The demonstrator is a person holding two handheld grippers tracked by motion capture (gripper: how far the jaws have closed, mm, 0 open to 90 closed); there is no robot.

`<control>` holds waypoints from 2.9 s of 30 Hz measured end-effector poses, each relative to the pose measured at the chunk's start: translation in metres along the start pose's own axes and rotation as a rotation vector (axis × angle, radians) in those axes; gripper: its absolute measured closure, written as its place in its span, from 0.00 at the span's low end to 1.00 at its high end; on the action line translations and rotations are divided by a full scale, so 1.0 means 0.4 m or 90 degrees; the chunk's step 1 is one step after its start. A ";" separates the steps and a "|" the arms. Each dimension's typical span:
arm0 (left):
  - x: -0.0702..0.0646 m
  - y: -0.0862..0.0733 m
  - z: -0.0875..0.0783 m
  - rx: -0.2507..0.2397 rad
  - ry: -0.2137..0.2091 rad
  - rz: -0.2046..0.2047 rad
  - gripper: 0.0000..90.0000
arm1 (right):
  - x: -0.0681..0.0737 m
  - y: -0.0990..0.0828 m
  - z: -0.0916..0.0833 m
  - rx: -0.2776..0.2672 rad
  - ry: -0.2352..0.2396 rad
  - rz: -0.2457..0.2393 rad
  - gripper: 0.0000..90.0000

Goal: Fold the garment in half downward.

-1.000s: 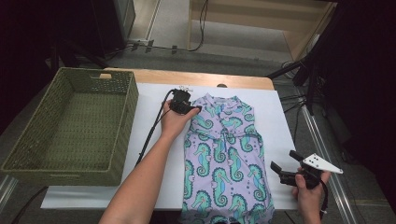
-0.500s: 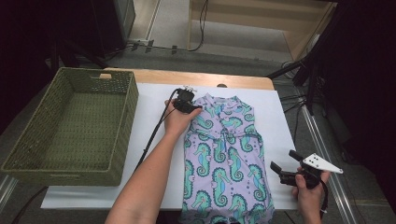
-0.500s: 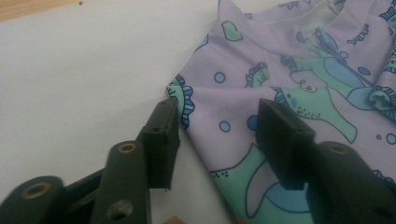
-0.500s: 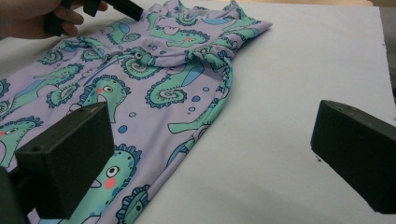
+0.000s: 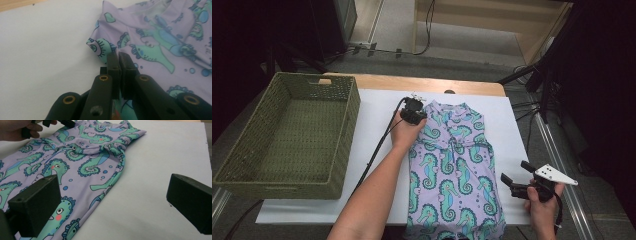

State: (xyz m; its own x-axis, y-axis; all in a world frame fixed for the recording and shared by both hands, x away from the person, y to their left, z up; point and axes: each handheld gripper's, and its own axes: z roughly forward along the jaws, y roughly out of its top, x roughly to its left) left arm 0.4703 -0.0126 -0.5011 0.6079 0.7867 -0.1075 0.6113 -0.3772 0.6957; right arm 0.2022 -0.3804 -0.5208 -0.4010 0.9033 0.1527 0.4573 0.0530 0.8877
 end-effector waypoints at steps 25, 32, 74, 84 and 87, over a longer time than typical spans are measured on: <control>-0.021 0.025 -0.076 -0.066 -0.068 -0.003 0.98 | -0.009 0.008 0.003 0.010 -0.015 0.030 0.00; -0.031 0.030 -0.089 -0.076 -0.072 -0.002 0.98 | -0.028 0.039 0.010 0.015 -0.006 0.060 0.00; -0.016 0.029 -0.085 -0.067 -0.083 -0.018 0.98 | -0.133 0.299 0.426 0.191 -0.008 0.104 0.27; -0.016 0.024 -0.084 -0.068 -0.085 -0.020 0.98 | -0.139 0.291 0.496 0.214 -0.059 0.083 0.35; -0.011 0.019 -0.083 -0.064 -0.088 -0.027 0.98 | -0.138 0.279 0.508 0.228 -0.088 0.061 0.33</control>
State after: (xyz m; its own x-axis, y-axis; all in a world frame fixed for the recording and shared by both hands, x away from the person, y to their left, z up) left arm 0.4554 -0.0026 -0.4715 0.6512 0.7232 -0.2299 0.5880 -0.2894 0.7553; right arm 0.4365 -0.3379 -0.5185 -0.2434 0.9588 0.1464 0.7449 0.0881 0.6613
